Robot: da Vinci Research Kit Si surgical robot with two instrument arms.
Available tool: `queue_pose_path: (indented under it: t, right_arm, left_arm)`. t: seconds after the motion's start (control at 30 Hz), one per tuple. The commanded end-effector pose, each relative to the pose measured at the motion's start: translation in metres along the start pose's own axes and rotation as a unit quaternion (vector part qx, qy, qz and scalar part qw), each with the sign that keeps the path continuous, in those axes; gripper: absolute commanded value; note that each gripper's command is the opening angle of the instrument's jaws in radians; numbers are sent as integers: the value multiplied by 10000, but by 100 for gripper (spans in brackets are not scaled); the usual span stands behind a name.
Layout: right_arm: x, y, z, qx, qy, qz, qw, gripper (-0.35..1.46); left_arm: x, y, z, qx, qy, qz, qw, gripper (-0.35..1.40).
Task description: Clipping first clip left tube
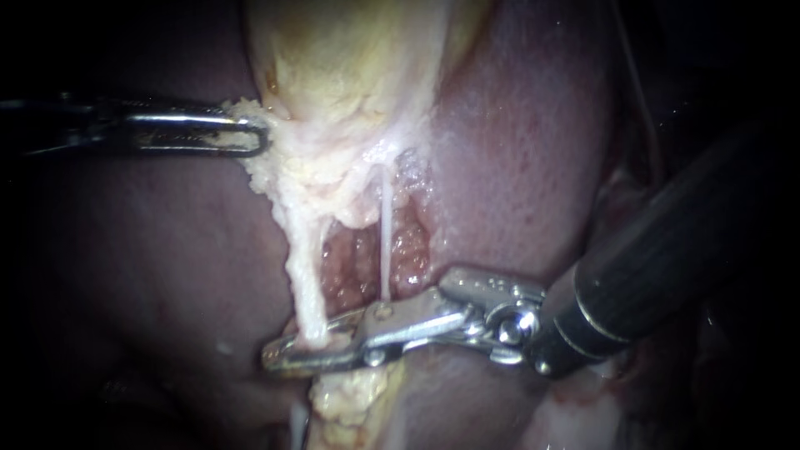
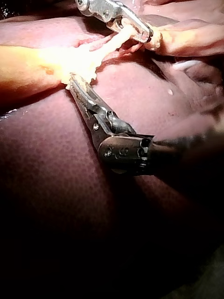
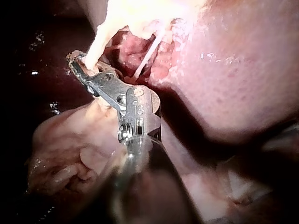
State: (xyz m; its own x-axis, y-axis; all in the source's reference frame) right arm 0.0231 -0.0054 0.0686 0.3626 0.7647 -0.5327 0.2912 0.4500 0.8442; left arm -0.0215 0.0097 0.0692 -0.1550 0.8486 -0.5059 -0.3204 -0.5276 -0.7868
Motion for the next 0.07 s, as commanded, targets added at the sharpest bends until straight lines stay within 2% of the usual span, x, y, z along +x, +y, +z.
queue_pose_path:
  t: [0.03, 0.07]
  right_arm:
    - [0, 0, 0, 10, 10, -1, 10000, -35]
    - [0, 1, 0, 17, 23, -1, 10000, -35]
  left_arm:
    - [0, 0, 0, 0, 0, 0, 10000, -35]
    - [0, 0, 0, 0, 0, 0, 10000, -35]
